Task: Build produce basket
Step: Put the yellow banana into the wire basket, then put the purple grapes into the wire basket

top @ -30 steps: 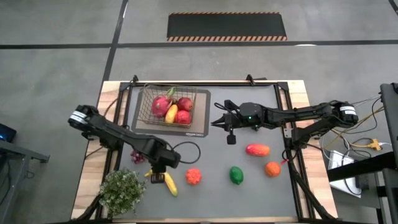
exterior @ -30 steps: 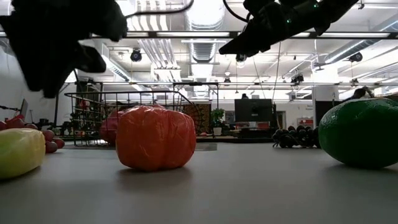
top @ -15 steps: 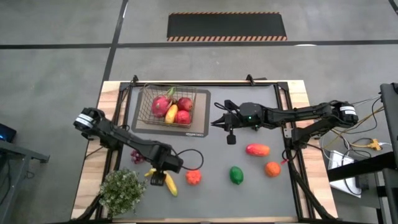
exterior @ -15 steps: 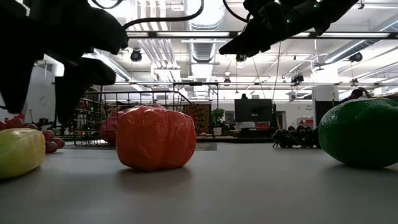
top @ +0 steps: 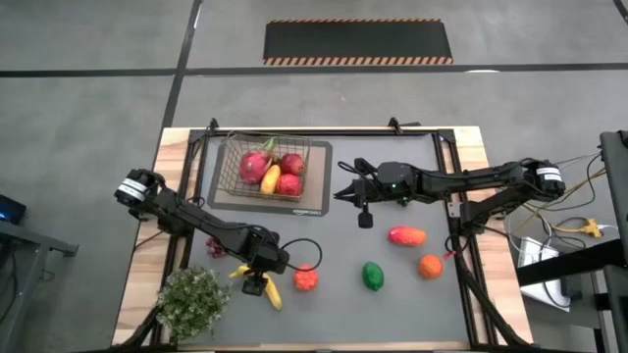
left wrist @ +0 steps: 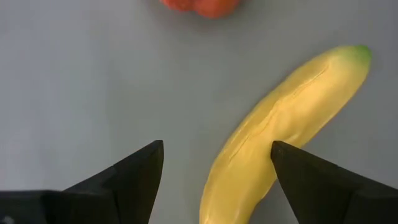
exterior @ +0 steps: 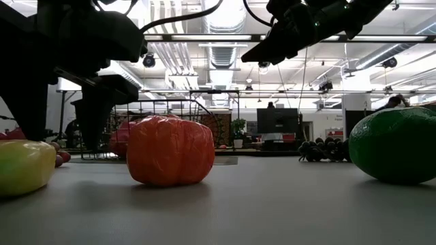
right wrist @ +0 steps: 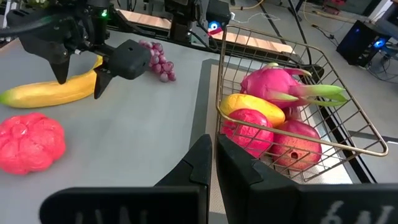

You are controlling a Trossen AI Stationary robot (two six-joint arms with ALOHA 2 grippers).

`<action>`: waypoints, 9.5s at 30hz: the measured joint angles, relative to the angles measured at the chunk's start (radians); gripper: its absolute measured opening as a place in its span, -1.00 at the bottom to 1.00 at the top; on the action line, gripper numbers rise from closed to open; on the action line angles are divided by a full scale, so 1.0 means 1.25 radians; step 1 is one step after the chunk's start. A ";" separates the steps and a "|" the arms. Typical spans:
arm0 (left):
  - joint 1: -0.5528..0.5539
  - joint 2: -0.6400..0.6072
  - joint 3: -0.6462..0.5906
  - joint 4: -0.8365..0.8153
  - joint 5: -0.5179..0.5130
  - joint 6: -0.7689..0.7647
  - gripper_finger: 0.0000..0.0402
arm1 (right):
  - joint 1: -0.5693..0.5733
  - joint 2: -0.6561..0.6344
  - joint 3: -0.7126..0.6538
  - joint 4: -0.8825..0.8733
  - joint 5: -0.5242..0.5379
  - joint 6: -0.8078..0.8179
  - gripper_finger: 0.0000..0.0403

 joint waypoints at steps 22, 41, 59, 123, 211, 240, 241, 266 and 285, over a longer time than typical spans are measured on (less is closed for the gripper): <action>-0.053 -0.077 -0.001 -0.046 0.053 -0.021 0.40 | 0.000 0.000 0.000 0.007 0.000 0.014 -0.94; -0.070 -0.058 -0.114 0.070 0.026 -0.041 0.37 | 0.000 0.000 0.000 0.007 0.001 0.016 -0.94; -0.067 -0.062 -0.053 0.032 -0.055 -0.016 -0.61 | 0.000 0.000 0.000 0.007 0.001 -0.016 -0.94; 0.380 -0.271 -0.027 -0.202 -0.788 0.168 -0.48 | 0.000 0.000 0.000 0.005 0.001 -0.034 -0.94; 0.627 -0.283 -0.002 -0.255 -0.347 0.171 -0.96 | 0.000 0.000 0.000 -0.020 0.001 -0.013 -0.94; 0.651 -0.228 0.005 -0.193 -0.244 0.286 -0.96 | 0.000 0.000 -0.001 -0.039 0.001 -0.014 -0.94; 0.653 -0.221 0.005 -0.198 -0.245 0.287 -0.96 | 0.000 0.000 -0.001 -0.040 0.001 -0.013 -0.94; 0.637 -0.196 0.044 -0.204 -0.366 0.287 -0.96 | 0.000 0.000 -0.002 -0.044 0.001 -0.013 -0.94; 0.416 -0.348 -0.008 0.236 -0.363 0.286 -0.96 | -0.002 0.000 -0.002 -0.052 0.128 0.122 -0.94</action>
